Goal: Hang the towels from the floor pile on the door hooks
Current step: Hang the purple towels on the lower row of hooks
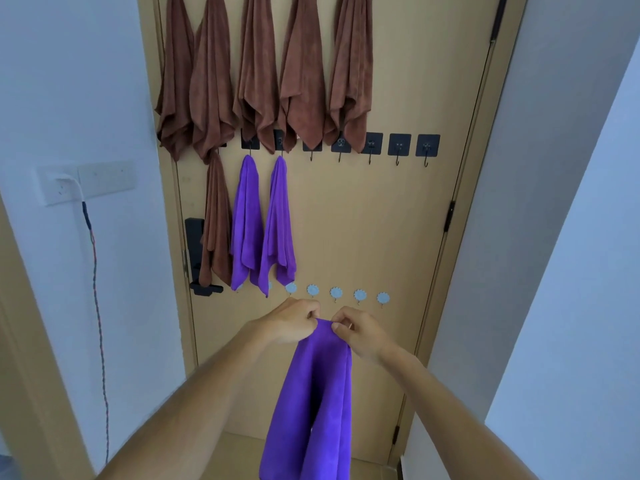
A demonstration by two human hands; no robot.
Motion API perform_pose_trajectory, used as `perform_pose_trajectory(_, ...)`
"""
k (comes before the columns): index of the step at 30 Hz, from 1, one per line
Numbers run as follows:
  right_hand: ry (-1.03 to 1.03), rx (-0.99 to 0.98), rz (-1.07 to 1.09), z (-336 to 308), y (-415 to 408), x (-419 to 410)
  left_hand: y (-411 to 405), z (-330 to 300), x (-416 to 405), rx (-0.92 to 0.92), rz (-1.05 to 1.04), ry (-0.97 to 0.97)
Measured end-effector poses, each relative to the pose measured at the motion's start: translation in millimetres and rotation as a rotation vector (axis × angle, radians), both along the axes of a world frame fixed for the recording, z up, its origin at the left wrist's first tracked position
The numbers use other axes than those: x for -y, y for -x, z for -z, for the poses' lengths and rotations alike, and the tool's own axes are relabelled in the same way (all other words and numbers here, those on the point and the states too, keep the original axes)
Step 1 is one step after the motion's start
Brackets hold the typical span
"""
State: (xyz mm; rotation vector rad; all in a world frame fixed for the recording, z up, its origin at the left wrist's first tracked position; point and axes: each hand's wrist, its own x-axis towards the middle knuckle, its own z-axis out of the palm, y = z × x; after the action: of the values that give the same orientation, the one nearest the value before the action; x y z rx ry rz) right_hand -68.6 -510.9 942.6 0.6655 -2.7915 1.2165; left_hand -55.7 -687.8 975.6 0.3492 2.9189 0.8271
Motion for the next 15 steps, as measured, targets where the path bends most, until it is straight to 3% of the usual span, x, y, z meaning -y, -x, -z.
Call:
perform_pose_trajectory(6,-0.02,-0.144,0.037,-23,49,4,44,-25,-5,-0.072,-0.071,-0.092)
perform_pose_trajectory(15,0.118,-0.049,-0.017,-55,158,9,153,-47,7,-0.081,-0.096,-0.084)
